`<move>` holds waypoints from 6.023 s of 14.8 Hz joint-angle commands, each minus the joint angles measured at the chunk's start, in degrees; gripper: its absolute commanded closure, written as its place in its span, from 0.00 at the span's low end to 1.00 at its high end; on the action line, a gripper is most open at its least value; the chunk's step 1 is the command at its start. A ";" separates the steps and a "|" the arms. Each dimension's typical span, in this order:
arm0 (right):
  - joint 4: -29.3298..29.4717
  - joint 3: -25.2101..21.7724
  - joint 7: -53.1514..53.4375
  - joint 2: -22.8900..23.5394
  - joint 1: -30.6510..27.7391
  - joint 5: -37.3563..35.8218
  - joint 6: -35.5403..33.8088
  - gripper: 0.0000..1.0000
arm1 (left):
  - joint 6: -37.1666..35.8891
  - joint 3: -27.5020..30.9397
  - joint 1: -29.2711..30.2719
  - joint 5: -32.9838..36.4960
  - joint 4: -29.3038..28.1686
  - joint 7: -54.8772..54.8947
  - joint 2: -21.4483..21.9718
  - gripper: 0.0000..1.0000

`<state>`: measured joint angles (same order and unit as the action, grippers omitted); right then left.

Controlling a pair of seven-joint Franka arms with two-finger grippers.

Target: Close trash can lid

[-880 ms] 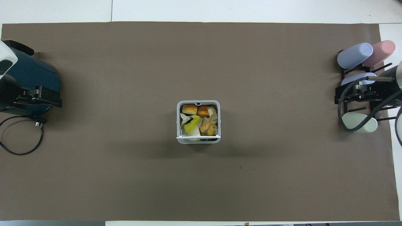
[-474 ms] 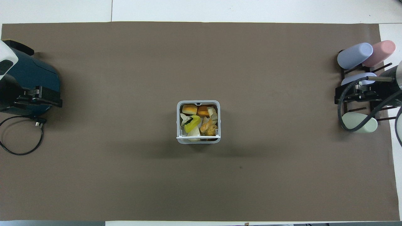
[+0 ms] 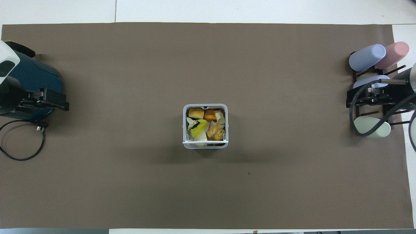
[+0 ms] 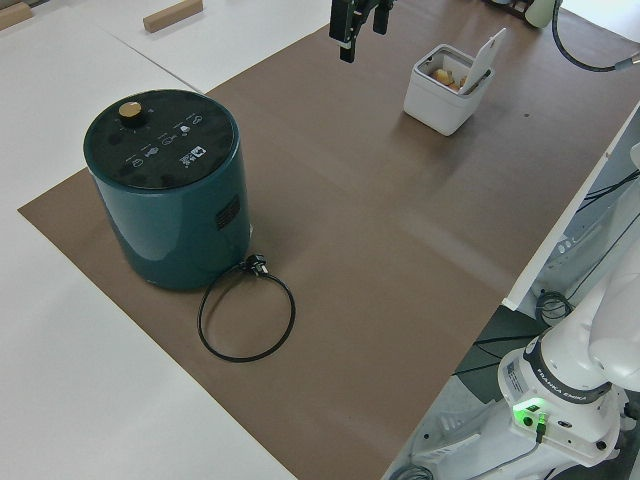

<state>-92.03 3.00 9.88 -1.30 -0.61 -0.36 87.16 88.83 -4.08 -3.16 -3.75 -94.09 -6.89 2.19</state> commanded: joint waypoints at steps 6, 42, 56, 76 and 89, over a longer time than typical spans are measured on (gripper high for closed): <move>-0.08 0.34 0.14 -0.29 -0.70 1.06 -0.94 0.00 | 0.12 0.13 -13.69 -0.82 -3.19 -9.61 2.90 1.00; -0.08 0.34 0.14 -0.29 -0.70 1.06 -0.94 0.00 | 33.69 0.66 -34.90 -2.49 -12.00 -33.28 -9.30 1.00; -0.08 0.34 0.14 -0.29 -0.70 1.06 -0.94 0.00 | 39.58 0.74 -32.79 -2.14 -11.47 -32.93 -14.84 1.00; -0.08 0.42 0.14 -0.29 -0.70 1.06 -0.94 0.00 | 39.94 0.83 -33.75 -0.12 -10.15 -33.10 -17.92 1.00; -0.17 0.34 0.14 -0.29 -0.70 1.06 -0.94 0.00 | 42.04 0.83 -34.02 -0.03 -9.80 -34.16 -19.59 1.00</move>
<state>-92.03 3.00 9.88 -1.30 -0.61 -0.35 87.16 128.60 -3.43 -36.42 -4.61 -104.91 -40.03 -14.05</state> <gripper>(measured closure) 0.000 0.991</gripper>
